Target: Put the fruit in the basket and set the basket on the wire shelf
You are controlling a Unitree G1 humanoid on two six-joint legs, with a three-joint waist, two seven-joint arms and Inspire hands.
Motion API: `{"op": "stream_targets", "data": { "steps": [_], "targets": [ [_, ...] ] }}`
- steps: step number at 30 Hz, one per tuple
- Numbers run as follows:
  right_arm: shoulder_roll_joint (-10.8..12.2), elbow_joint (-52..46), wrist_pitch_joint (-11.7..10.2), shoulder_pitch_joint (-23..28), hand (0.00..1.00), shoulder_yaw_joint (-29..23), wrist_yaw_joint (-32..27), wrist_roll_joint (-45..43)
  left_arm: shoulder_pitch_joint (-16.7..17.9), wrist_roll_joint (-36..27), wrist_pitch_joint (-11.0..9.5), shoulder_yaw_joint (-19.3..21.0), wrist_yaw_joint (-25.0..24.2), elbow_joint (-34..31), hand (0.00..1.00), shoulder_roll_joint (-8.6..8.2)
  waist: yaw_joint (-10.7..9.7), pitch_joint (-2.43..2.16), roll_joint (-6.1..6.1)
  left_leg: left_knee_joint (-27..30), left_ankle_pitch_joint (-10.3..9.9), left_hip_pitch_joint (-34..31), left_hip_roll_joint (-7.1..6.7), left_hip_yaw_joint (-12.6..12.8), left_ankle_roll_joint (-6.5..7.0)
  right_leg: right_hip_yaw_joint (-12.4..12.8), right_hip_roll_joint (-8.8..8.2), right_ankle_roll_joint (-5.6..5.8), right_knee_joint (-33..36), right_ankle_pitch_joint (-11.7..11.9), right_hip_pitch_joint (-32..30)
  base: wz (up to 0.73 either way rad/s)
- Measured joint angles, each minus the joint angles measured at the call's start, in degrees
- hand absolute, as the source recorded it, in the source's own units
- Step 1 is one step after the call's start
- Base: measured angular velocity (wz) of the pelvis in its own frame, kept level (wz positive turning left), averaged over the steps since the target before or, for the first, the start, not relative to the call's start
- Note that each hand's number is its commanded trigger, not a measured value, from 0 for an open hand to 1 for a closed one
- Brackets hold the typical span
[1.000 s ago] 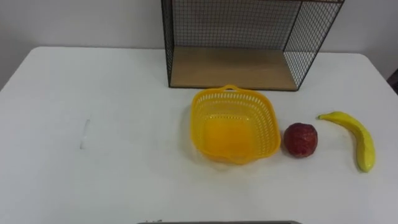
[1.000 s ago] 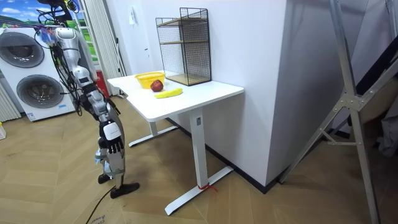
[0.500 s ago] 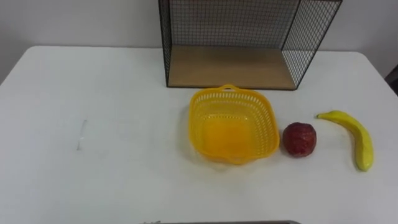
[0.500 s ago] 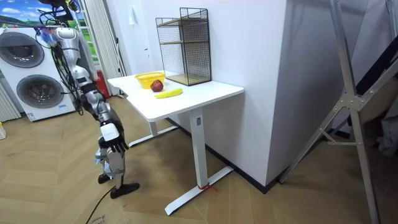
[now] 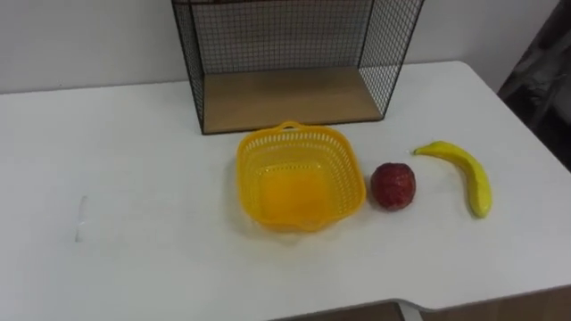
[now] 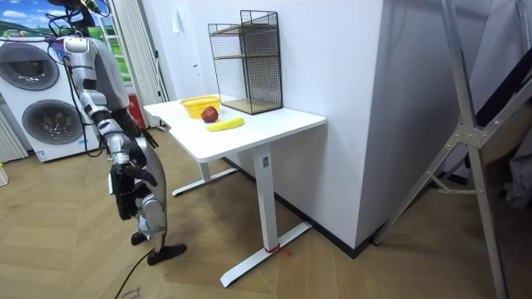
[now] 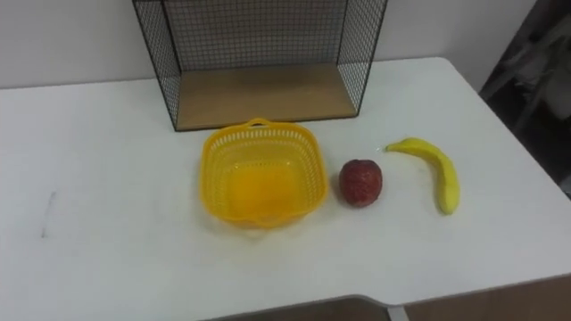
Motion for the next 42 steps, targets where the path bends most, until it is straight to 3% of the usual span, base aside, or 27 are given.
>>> {"op": "stream_targets", "data": {
  "steps": [4, 8, 10, 11, 12, 15, 20, 26, 30, 31, 35, 42],
  "targets": [
    [-1.1, -17.3, -2.3, -0.1, 0.00, -1.1, -13.6, -11.7, 1.5, 1.9, 0.1, 0.9, 0.1, -3.9, 0.00, 0.33, -0.4, 0.08, -1.54, 0.2, 0.0, -0.8, -0.20, 0.6, 0.02, 1.1, 0.01, 0.07, 0.4, -0.1, -1.2, -0.09],
    [-3.6, -32.2, -4.6, -1.5, 0.00, -0.2, -24.2, -33.5, 1.2, 2.9, 0.1, -0.5, 0.1, -4.5, 0.00, 0.35, -0.3, 0.06, -1.56, 0.4, 0.0, -2.1, -0.18, 0.5, 0.08, 1.4, 0.21, 0.10, -0.4, 0.4, -2.0, 0.00],
    [-3.8, -39.0, -4.6, -1.8, 0.00, 0.1, -27.5, -43.9, 1.2, 4.5, 0.3, -1.0, 0.1, -4.5, 0.00, 0.26, 0.1, 0.05, -1.53, 0.3, 0.0, -2.1, -0.09, 0.5, 0.08, 1.6, 0.36, 0.09, -0.4, 0.4, -2.1, 0.00],
    [-3.9, -44.4, -4.9, -1.7, 0.00, 1.4, -29.1, -50.1, 1.0, 4.9, 0.3, -2.2, 0.1, -4.5, 0.00, 0.24, 0.6, -0.18, -0.82, 0.3, 0.0, -2.2, -0.06, 0.5, 0.08, 1.6, 0.38, 0.08, -0.3, 0.5, -2.3, -0.04],
    [-4.0, -46.7, -5.1, -1.7, 0.00, 2.1, -29.6, -52.9, 0.7, 5.0, 0.4, -2.9, 0.1, -4.5, 0.00, 0.25, 0.9, -0.24, -0.95, 0.4, 0.0, -2.3, -0.05, 0.6, 0.08, 1.6, 0.39, 0.05, -0.3, 0.5, -2.4, -0.04],
    [-5.3, -54.5, -5.6, -1.8, 0.00, 7.4, -30.1, -63.1, -0.2, 5.1, 0.7, -6.7, 0.1, -4.5, 0.00, 0.43, 2.2, 0.00, -0.43, 0.8, 0.0, -2.4, 0.10, 0.7, 0.07, 1.7, 0.50, -0.06, -0.4, 0.5, -2.5, 0.00],
    [-6.0, -60.3, -6.0, -1.9, 0.00, 15.8, -25.5, -69.8, -0.3, 5.1, 0.6, -9.4, -0.9, -4.6, 0.00, 0.38, 5.0, 0.19, -0.31, 0.7, 0.1, -2.4, 0.23, 1.3, 0.04, 2.1, 0.64, -0.12, -0.3, 0.6, -2.8, -0.04],
    [-6.6, -60.3, -6.0, -2.0, 0.00, 22.6, -14.6, -68.6, -0.1, 5.2, 0.6, -9.7, -2.1, -4.6, 0.00, 0.40, 6.1, 0.36, -0.97, 0.8, 0.1, -1.9, 0.24, 0.7, 0.03, 1.9, 0.61, -0.12, -0.4, 0.6, -2.0, 0.03],
    [-7.4, -57.7, -5.7, -2.6, 0.00, 27.6, -6.5, -67.1, 0.2, 5.2, 0.8, -11.5, -3.2, -4.5, 0.00, 0.39, 6.6, 0.65, -0.79, 0.8, 0.1, -1.0, 0.33, 0.7, 0.02, 1.9, 0.67, -0.22, -1.1, 0.7, -0.6, 0.00],
    [-7.5, -55.4, -5.3, -2.9, 0.00, 29.1, -4.1, -66.8, 0.0, 5.2, 1.0, -11.6, -3.5, -4.5, 0.00, 0.37, 6.9, 0.42, -0.96, 0.7, 0.0, -1.0, 0.45, 0.7, 0.00, 1.7, 0.73, -0.25, -1.3, 1.0, -0.5, 0.04],
    [-7.4, -52.2, -3.2, -2.9, 0.00, 33.7, 4.6, -64.4, -0.4, 5.2, 1.1, -11.9, -3.8, -4.5, 0.00, 0.38, 8.0, 0.43, -0.78, 0.3, 0.0, -1.1, 0.55, 0.6, -0.06, 1.3, 0.72, -0.34, -1.4, 1.3, -0.6, 0.00],
    [-7.4, -51.4, -2.9, -2.9, 0.00, 36.9, 12.1, -64.7, 0.8, 5.2, 1.3, -11.7, -6.2, -5.2, 0.00, 0.38, 9.5, 0.30, -0.07, 0.4, 0.1, -1.3, 0.60, -0.1, -0.19, 0.6, 0.73, -0.34, -1.4, 1.3, -0.5, 0.05]
  ]
}}
